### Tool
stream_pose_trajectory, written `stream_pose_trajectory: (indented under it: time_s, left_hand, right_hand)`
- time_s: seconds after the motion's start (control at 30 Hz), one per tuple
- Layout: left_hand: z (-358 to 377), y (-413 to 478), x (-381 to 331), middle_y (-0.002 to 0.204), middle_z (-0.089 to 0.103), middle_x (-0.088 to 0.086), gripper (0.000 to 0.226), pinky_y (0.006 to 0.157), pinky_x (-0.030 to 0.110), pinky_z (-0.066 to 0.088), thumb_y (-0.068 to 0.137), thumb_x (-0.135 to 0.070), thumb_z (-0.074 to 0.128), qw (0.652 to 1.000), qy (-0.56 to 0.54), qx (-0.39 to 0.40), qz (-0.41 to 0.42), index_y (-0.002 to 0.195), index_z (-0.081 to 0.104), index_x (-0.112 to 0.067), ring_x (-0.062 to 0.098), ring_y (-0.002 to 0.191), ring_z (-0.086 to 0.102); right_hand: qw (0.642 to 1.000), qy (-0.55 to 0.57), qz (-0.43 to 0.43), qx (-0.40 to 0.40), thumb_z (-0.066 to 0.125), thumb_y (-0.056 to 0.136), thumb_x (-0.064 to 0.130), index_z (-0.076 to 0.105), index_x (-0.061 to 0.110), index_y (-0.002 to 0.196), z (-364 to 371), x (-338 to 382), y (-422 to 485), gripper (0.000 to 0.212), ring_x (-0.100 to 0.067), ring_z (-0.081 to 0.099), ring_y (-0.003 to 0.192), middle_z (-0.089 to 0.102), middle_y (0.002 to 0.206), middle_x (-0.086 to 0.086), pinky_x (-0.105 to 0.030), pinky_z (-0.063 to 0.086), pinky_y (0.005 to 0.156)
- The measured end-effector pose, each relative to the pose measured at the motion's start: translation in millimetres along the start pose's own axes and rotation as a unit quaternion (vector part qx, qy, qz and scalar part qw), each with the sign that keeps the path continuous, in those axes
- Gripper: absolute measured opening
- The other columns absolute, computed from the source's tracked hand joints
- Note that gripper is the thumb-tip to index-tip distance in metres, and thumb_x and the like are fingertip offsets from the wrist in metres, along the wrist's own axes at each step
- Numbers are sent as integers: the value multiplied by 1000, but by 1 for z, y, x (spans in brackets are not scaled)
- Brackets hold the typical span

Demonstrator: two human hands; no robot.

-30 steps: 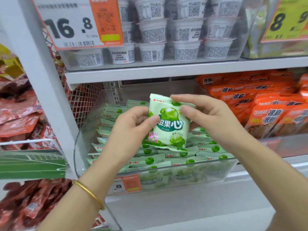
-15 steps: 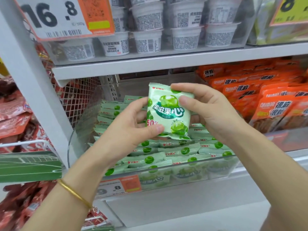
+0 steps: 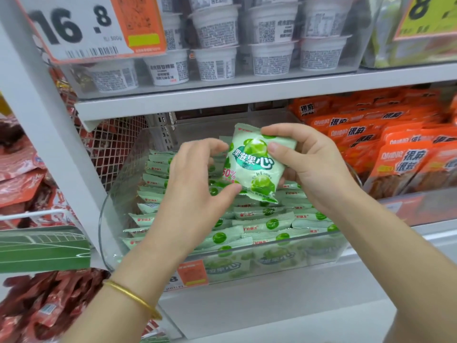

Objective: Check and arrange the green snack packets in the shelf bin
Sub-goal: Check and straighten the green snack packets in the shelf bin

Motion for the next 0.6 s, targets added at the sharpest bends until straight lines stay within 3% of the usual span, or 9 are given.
stream_pose_trajectory:
  time_s: [0.1, 0.2, 0.27, 0.37, 0.47, 0.6]
  left_hand:
    - [1, -2, -11, 110, 44, -13, 32, 94, 13, 28, 84, -35, 61, 997, 48, -20, 51, 114, 55, -26, 8, 107, 41]
    - [10, -3, -13, 115, 46, -13, 56, 94, 25, 30, 78, -63, 46, 996, 76, 12, 44, 120, 53, -27, 8, 110, 38]
    - [13, -4, -13, 120, 46, -12, 66, 94, 30, 31, 72, -67, 49, 993, 111, 22, 43, 124, 49, -27, 9, 113, 38]
    - [16, -2, -11, 127, 48, -11, 59, 100, 30, 33, 78, -46, 59, 994, 95, 43, 29, 132, 44, -25, 10, 119, 41]
    - [19, -3, -10, 125, 53, -16, 53, 98, 22, 37, 83, -28, 57, 997, 23, 69, 17, 134, 42, -29, 3, 118, 46]
    - [23, -2, -2, 122, 54, -24, 50, 93, 9, 39, 90, -16, 56, 986, -122, 103, -49, 134, 40, -34, -11, 113, 49]
  right_hand:
    - [1000, 5, 5, 0, 57, 89, 1, 62, 16, 97, 1, 1, -1, 18, -15, 60, 57, 61, 89, -10, -23, 47, 43]
    - [999, 26, 23, 4, 61, 87, 7, 58, 12, 101, 2, -1, -2, 16, -16, 63, 61, 58, 97, -10, -23, 49, 46]
    - [999, 42, 27, 15, 66, 81, 17, 57, 12, 103, 4, -1, -3, 25, -20, 63, 68, 57, 102, -13, -26, 51, 49]
    - [998, 51, 26, 35, 69, 80, 27, 58, 12, 106, 7, -1, -4, 31, -21, 64, 76, 56, 101, -11, -30, 54, 53]
    - [996, 59, 27, 56, 60, 82, 34, 56, 14, 114, 10, 1, -7, 38, -19, 66, 79, 60, 100, -10, -31, 55, 56]
    - [999, -40, -6, 22, 56, 86, 43, 58, 25, 118, 0, 6, -7, 36, -13, 64, 80, 62, 96, 0, -35, 57, 59]
Point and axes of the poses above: each hand's wrist, its own y-axis towards the middle knuckle, its own z-axis out of the palm, x = y × z, the point moved 8 cm from there along y, towards the middle knuckle
